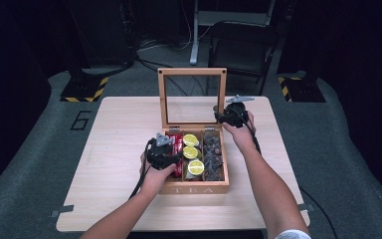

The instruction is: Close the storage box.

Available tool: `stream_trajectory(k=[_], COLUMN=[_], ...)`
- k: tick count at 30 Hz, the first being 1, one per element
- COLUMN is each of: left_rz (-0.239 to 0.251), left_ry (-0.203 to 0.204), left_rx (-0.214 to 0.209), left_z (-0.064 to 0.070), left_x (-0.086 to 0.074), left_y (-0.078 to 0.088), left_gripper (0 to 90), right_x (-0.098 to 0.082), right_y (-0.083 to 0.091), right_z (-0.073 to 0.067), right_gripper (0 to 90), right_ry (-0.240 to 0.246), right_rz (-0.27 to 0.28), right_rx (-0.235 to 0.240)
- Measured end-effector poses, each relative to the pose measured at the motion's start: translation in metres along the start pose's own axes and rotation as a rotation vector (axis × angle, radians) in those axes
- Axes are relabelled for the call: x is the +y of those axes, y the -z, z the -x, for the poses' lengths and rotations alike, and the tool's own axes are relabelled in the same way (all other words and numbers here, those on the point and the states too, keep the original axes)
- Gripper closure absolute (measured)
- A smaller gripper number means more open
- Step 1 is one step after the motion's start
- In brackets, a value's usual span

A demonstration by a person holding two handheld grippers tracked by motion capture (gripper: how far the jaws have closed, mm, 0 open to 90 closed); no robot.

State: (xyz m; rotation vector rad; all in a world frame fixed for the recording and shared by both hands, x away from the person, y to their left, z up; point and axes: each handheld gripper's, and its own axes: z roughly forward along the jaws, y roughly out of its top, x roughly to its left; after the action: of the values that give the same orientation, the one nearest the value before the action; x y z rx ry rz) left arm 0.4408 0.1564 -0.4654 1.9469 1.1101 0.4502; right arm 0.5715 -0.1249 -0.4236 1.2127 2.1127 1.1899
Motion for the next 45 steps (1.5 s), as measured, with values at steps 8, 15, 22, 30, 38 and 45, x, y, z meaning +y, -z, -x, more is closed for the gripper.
stream_trajectory(k=[8,15,22,30,38,45], left_rz=[0.002,0.011,0.022,0.045,0.081,0.122], left_ry=[0.015,-0.004,0.011,0.034,0.053,0.07], left_rx=[0.006,0.021,0.015,0.021,0.023,0.034], left_z=[-0.003,0.0,-0.005,-0.006,-0.011,-0.021], left_x=[0.0,-0.001,0.0,0.002,0.008,0.017], left_y=[0.002,0.003,0.005,0.009,0.018,0.033], left_gripper=[60.2,68.0,81.3,84.1,84.9,84.9], right_x=[0.0,0.0,0.0,0.0,0.001,0.001], right_y=[0.0,0.0,0.0,0.0,0.001,0.001], right_z=[0.0,0.0,0.0,0.0,0.0,0.0], right_gripper=[58.0,58.1,58.0,58.0,57.8,57.8], right_ry=[0.001,0.001,0.004,0.005,0.005,0.001], right_rz=[-0.001,-0.001,0.003,0.004,0.004,0.002], right_rx=[-0.001,0.0,0.0,0.0,-0.001,-0.001])
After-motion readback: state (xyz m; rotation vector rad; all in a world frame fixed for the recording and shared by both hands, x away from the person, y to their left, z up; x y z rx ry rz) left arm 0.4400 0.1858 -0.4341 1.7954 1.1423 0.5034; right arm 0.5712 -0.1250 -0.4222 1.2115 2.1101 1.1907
